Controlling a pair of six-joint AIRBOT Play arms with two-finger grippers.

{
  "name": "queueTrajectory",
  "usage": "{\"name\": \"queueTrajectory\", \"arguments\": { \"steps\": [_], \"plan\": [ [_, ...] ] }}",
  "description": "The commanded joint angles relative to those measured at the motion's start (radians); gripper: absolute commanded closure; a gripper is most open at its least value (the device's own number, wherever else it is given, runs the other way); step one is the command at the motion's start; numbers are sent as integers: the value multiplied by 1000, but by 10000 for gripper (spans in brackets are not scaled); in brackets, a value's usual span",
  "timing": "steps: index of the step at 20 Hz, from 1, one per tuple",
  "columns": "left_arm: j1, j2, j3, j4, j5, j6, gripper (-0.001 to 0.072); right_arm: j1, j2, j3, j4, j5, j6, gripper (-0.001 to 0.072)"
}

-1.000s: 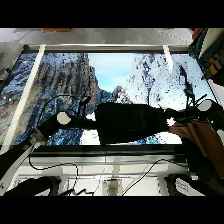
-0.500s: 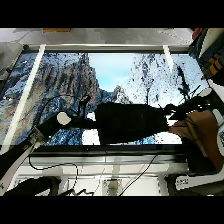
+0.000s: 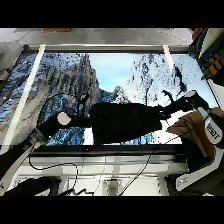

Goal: Fold the clothes and pants, and hang the long-sleeved shirts on hangers.

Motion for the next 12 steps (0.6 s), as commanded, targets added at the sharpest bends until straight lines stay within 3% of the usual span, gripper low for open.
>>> {"name": "queueTrajectory", "arguments": {
  "steps": [1,3,4,8,9,11,12],
  "plan": [
    [0,-1,0,109,16,0,8,127,-25,0,39,-44,-76,34],
    [0,-1,0,202,23,0,17,211,-26,1,47,-85,-95,94],
    [0,-1,0,251,24,0,97,246,-26,1,63,-100,-95,94],
    [0,-1,0,418,26,0,693,367,-26,1,116,-141,-94,95],
    [0,-3,0,441,29,0,698,397,-26,1,116,-175,-93,142],
    [0,-16,0,454,29,0,698,458,-26,1,122,-256,-93,459],
    [0,-21,0,454,29,0,698,486,-26,1,135,-295,-93,678]
  ]
}}
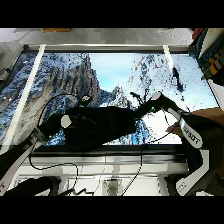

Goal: Fold the clothes and pants, and hang the long-sleeved shirts on hangers.

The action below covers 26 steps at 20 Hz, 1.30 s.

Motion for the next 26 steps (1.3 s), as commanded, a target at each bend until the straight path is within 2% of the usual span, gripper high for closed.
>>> {"name": "queueTrajectory", "arguments": {
  "steps": [1,4,10,13,16,20,26],
  "plan": [
    [0,-11,0,61,4,0,698,100,3,2,62,-125,-2,683],
    [9,14,33,64,4,0,698,96,37,13,130,-165,5,683],
    [78,212,115,64,7,0,697,-83,259,134,86,-107,148,684],
    [101,328,115,64,7,0,697,-197,454,185,-98,-67,315,684],
    [102,415,115,71,7,0,697,-324,647,222,-267,33,482,683],
    [102,471,115,71,7,0,697,-493,895,256,-414,223,500,683],
    [102,475,115,71,7,0,697,-710,1149,257,-915,467,502,683]
  ]
}}
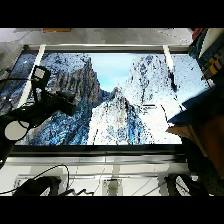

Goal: Fold the clothes and pants, and hang the long-sleeved shirts on hangers.

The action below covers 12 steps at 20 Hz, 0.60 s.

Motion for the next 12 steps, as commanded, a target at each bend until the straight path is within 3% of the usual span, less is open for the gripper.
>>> {"name": "queueTrajectory", "arguments": {
  "steps": [1,5,9,10,12],
  "plan": [
    [1,8,1,0,0,0,697,-138,143,5,-352,130,9,683],
    [1,8,0,0,0,0,697,-197,202,3,-674,58,13,683],
    [1,8,0,0,0,0,697,-197,161,3,-782,23,13,682],
    [1,8,0,0,0,0,697,-197,146,3,-775,17,18,586],
    [1,8,0,0,0,0,697,-197,126,3,-772,0,89,8]
  ]
}}
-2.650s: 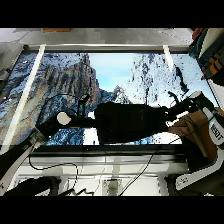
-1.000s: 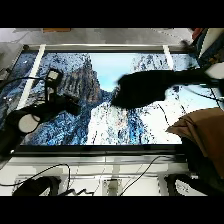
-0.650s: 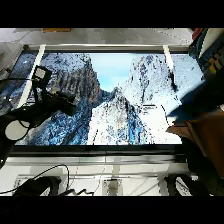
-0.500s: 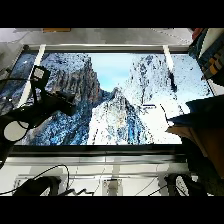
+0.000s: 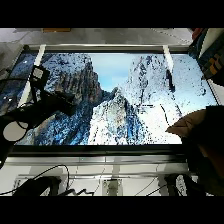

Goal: Fold the clothes and pants, and hang the long-sleeved shirts on hangers.

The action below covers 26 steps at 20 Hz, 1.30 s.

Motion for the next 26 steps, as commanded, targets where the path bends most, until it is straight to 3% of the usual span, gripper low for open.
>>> {"name": "queueTrajectory", "arguments": {
  "steps": [1,5,8,9,10,12,14,18,23,26],
  "plan": [
    [1,1,0,0,0,0,697,-5,-32,0,-50,-35,68,22],
    [1,1,0,0,0,0,697,-5,-55,0,76,-50,146,23],
    [1,1,0,0,0,0,697,-5,-104,0,436,-111,190,42],
    [1,1,0,0,0,0,697,-5,-130,0,616,-138,190,178],
    [1,1,0,0,0,0,697,-5,-165,0,826,-165,185,377],
    [1,1,0,0,0,0,697,8,-245,0,1205,-198,98,686],
    [1,1,0,0,0,0,697,92,-329,0,1372,-235,20,683],
    [1,1,0,0,0,0,697,433,-482,0,1228,-265,19,683],
    [1,1,0,0,0,0,697,855,-623,0,743,-467,30,683],
    [1,1,0,0,0,0,697,923,-681,0,523,-516,147,683]
  ]
}}
